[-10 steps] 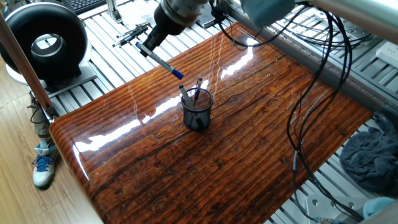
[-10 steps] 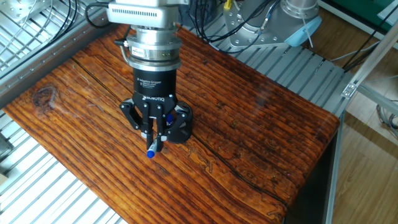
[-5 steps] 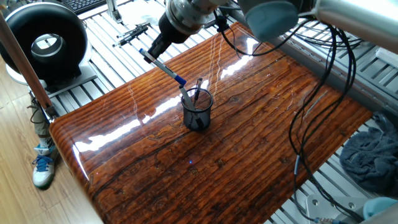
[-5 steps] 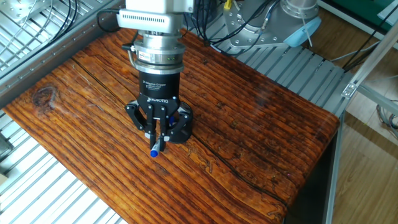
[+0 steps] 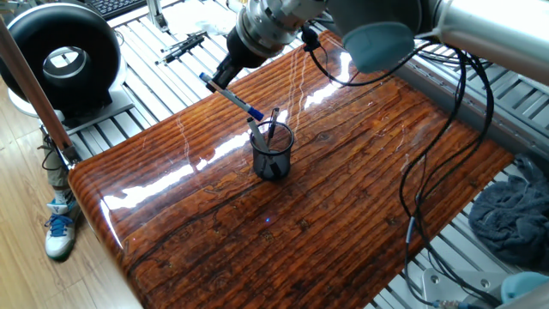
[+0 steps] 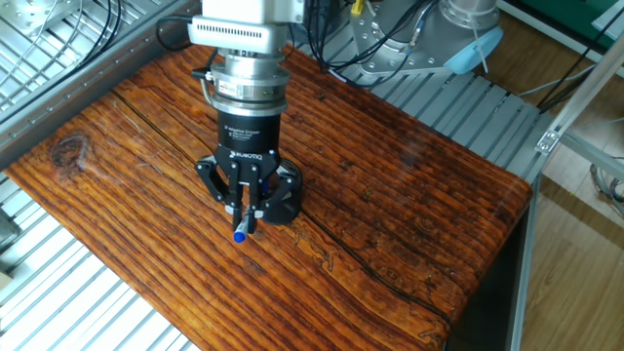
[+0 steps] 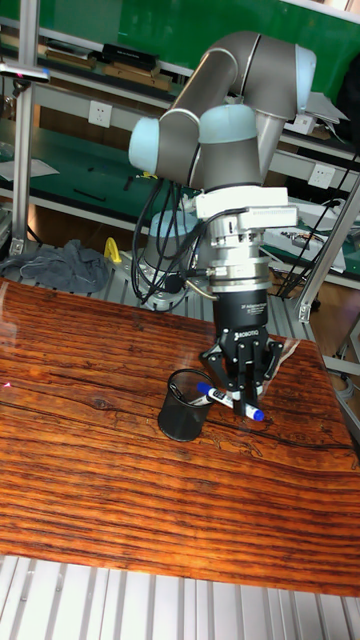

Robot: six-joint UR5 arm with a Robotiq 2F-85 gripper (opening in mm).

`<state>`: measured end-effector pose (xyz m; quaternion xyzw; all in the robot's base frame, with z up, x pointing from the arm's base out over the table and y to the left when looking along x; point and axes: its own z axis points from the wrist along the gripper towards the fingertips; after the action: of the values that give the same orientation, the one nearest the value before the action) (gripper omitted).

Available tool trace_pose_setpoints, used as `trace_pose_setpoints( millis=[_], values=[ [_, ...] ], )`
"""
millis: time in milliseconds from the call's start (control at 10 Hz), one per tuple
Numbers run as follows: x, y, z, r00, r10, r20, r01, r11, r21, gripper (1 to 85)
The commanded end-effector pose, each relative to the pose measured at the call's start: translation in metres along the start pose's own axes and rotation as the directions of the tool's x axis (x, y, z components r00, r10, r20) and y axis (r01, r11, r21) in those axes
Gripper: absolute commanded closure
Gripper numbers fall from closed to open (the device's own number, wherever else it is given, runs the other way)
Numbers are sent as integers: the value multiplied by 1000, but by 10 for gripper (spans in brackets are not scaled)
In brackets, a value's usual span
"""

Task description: Put the pen into the pen holder

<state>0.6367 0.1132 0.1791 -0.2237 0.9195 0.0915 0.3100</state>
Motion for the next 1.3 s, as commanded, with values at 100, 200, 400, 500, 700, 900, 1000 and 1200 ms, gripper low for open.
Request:
trace_pose_setpoints(
  millis=[100, 200, 400, 500, 700, 900, 1000, 1200],
  values=[
    [6, -14, 0, 999, -10, 40, 10, 1000, 13, 843],
    [5, -18, 0, 999, -11, 49, 10, 1000, 18, 843],
    [1, -30, -2, 997, -10, 71, 7, 998, 55, 843],
    [-2, -35, -3, 996, 8, 91, -13, 998, 64, 843],
    [-11, -39, -7, 984, 119, 134, -127, 991, 48, 843],
    [-9, -31, -6, 970, 208, 126, -211, 978, 8, 843],
    [-3, -26, -5, 967, 234, 101, -234, 972, -6, 843],
    [13, -24, 2, 971, 234, 48, -234, 972, 12, 843]
  ],
)
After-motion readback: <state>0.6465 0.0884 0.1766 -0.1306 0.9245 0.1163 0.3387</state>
